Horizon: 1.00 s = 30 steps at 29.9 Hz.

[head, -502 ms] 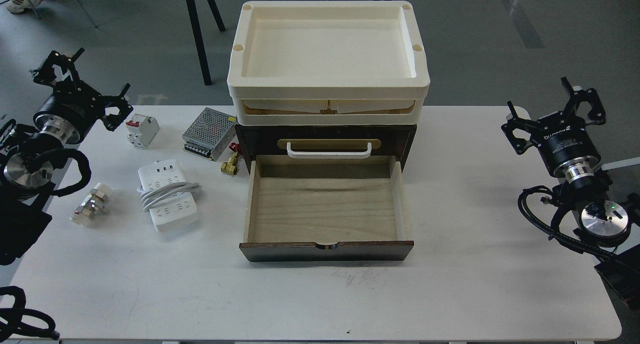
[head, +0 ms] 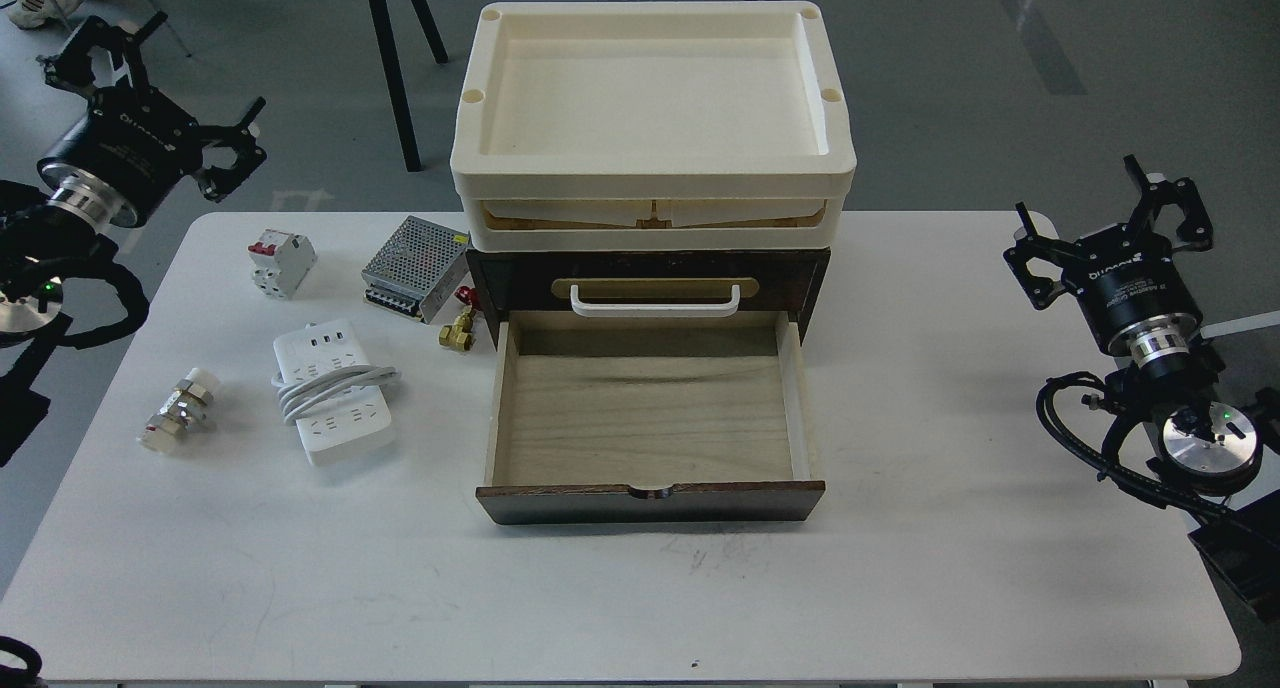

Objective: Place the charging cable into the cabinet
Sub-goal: 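Raise the left gripper and swing it toward the white charger, then lower the left gripper onto the white charger with coiled cable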

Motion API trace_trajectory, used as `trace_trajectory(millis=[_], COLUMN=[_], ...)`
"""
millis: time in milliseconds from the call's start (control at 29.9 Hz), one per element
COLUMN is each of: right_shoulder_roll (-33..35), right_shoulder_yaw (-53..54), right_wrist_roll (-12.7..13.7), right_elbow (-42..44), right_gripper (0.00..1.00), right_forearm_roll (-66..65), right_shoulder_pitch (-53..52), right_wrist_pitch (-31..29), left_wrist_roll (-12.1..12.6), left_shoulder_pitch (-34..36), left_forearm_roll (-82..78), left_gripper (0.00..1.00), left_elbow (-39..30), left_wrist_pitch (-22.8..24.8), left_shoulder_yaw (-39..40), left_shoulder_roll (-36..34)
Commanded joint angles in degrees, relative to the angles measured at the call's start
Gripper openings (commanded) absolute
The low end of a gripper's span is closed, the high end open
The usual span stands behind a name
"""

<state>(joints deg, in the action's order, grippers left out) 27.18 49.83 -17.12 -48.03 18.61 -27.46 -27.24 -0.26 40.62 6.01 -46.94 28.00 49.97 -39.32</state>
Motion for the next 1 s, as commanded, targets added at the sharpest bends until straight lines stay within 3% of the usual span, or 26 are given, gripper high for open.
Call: trace_trajectory(millis=[0, 301, 602, 703, 870, 970], right_shoulder_roll=[0.1, 0.1, 0.2, 0.2, 0.2, 0.2], right_shoulder_yaw=[0.1, 0.0, -0.2, -0.2, -0.2, -0.2], right_wrist_roll=[-0.3, -0.5, -0.5, -0.5, -0.5, -0.5], right_elbow=[-0.1, -1.0, -1.3, -1.4, -1.5, -1.7], right_gripper=[1.0, 1.0, 1.0, 1.0, 1.0, 1.0], right_forearm_roll=[0.0, 0.0, 0.0, 0.0, 0.0, -0.1], right_shoulder_pitch=[0.0, 0.5, 0.7, 0.7, 0.7, 0.7], right_wrist_pitch=[0.0, 0.0, 0.0, 0.0, 0.0, 0.0], left_wrist_roll=[-0.3, -2.6, -3.3, -6.8, -13.7, -17.0], left_shoulder_pitch=[0.4, 0.6, 0.1, -0.3, -0.5, 0.2], left_forearm_roll=[-9.0, -39.0, -75.2, -86.0, -104.3, -114.1], left_gripper=[0.93, 0.84, 0.79, 0.79, 0.79, 0.8], left_elbow=[-9.3, -23.1, -30.1, -30.2, -30.0, -29.2], left_wrist_pitch=[0.0, 0.0, 0.0, 0.0, 0.0, -5.7], left_shoulder_yaw=[-1.6, -0.8, -1.4, -2.5, -11.6, -19.8], left_shoulder_roll=[-8.6, -23.1, -20.7, -16.0, -15.3, -15.7])
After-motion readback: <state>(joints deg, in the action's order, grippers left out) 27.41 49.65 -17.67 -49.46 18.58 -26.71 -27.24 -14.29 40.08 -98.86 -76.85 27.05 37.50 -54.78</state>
